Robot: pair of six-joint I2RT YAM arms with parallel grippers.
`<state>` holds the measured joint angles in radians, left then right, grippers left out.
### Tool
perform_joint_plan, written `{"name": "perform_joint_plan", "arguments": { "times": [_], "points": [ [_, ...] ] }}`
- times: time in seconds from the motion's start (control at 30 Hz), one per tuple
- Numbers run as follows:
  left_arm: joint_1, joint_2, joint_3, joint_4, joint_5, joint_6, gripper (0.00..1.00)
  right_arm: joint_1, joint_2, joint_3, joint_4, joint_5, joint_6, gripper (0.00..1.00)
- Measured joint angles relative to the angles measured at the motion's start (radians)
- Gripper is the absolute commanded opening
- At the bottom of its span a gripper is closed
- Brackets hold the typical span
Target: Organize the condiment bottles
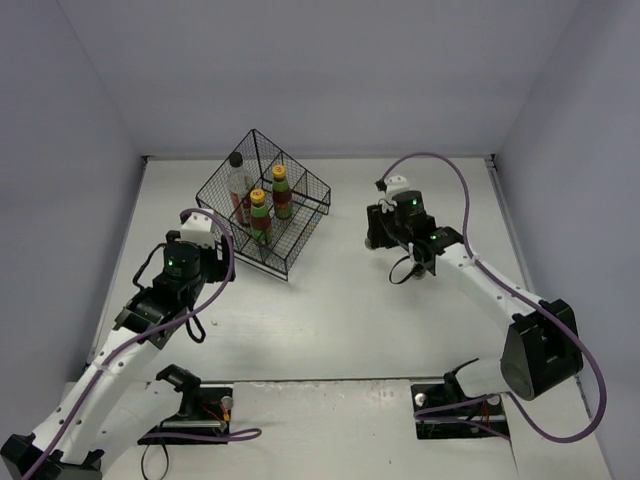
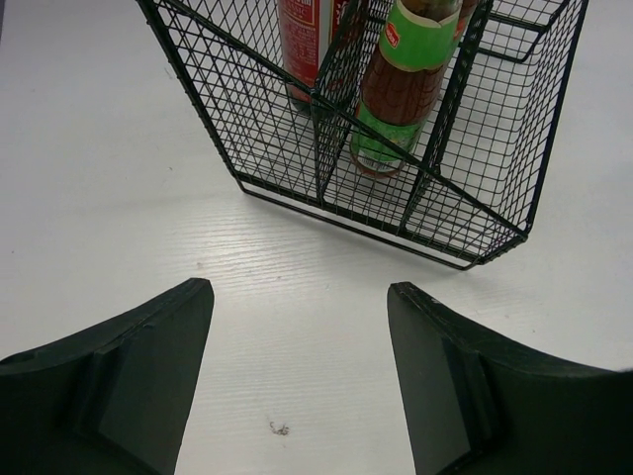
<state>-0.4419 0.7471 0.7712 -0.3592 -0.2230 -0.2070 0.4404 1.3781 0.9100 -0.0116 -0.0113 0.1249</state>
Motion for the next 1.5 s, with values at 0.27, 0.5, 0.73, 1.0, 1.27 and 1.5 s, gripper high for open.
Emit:
{"name": "perform_joint_plan", "arguments": {
  "times": [0.27, 0.5, 0.73, 1.0, 1.27, 1.5],
  "points": [
    [0.000, 0.016, -0.002, 0.000, -0.009, 0.016, 0.71, 0.001, 0.094, 0.404, 0.024, -0.203, -0.185, 0.00],
    [0.005, 0.018, -0.014, 0.002, -0.010, 0.016, 0.71, 0.019, 0.341, 0.705, 0.007, -0.357, -0.299, 0.00],
    [0.005, 0.018, -0.014, 0.003, -0.011, 0.017, 0.71, 0.041, 0.539, 0.859, -0.069, -0.430, -0.348, 0.00],
    [0.006, 0.019, -0.014, 0.003, -0.010, 0.017, 0.71, 0.069, 0.617, 0.874, -0.105, -0.449, -0.365, 0.00],
    [0.006, 0.023, -0.014, 0.003, -0.010, 0.018, 0.71, 0.075, 0.717, 0.893, -0.117, -0.433, -0.366, 0.05],
    [0.006, 0.024, -0.015, 0.003, -0.010, 0.018, 0.71, 0.075, 0.763, 0.907, -0.125, -0.401, -0.364, 0.28]
  ]
}}
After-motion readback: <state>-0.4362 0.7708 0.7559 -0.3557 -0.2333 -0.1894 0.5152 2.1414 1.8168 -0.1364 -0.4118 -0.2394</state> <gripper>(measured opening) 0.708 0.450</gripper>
